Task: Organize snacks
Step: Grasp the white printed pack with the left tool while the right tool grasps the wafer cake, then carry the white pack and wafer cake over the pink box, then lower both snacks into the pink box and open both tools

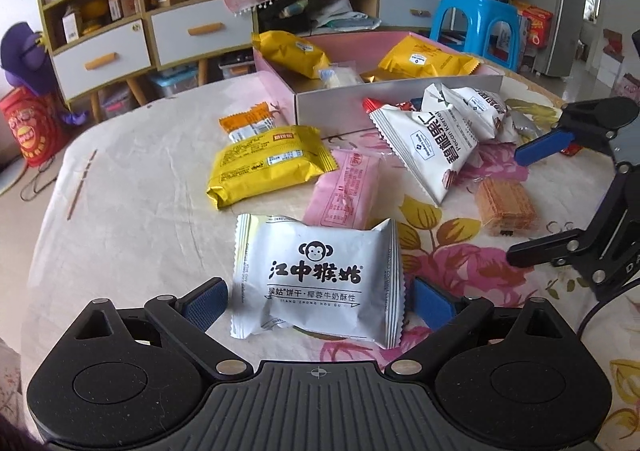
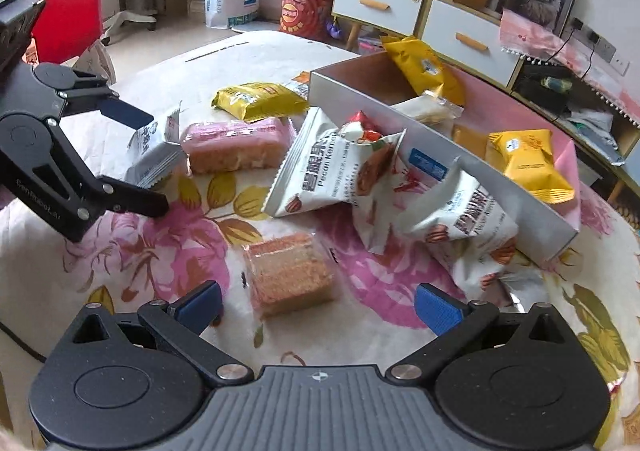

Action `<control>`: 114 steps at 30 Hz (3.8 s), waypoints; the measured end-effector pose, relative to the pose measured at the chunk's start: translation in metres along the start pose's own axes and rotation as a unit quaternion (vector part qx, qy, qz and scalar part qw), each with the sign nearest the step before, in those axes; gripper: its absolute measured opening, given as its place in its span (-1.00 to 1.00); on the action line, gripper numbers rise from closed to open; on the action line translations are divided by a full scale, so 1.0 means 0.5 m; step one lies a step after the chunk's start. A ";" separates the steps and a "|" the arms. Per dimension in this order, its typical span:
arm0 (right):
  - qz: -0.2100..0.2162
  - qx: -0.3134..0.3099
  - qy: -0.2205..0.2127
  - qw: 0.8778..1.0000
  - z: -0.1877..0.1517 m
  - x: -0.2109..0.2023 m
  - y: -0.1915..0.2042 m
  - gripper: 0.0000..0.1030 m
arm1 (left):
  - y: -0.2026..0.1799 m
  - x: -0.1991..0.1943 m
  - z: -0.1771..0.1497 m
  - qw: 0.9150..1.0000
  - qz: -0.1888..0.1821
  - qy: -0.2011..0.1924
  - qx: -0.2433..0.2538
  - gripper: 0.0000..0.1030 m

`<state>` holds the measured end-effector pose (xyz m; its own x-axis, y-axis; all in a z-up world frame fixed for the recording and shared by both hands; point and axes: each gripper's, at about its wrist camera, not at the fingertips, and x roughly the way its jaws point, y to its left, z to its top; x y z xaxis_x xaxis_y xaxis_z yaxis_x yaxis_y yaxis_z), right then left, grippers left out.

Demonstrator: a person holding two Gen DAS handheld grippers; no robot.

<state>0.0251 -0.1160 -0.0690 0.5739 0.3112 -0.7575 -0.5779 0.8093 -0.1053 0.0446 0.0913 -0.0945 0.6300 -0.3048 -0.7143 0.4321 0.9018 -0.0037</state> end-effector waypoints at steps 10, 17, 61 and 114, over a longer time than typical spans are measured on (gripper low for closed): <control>0.017 0.006 -0.004 1.000 0.013 0.012 0.009 0.65 | 0.010 -0.008 0.007 1.000 0.006 -0.003 -0.017 0.67; 0.030 -0.015 -0.014 0.999 0.019 0.004 0.017 0.19 | 0.004 -0.013 0.008 1.000 0.011 -0.007 -0.004 0.51; -0.026 0.189 -0.095 0.977 0.114 -0.032 -0.176 -0.29 | -0.061 0.018 0.237 0.997 0.011 -0.053 -0.061 0.36; -0.043 0.365 -0.122 0.922 0.093 -0.008 -0.300 0.47 | -0.110 0.136 0.291 0.991 0.103 -0.051 -0.072 0.80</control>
<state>0.1364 -0.2157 -0.0200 0.7640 0.2604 -0.5904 -0.0301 0.9283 0.3705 0.1575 -0.0238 -0.0409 0.7597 -0.1331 -0.6365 0.1966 0.9800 0.0296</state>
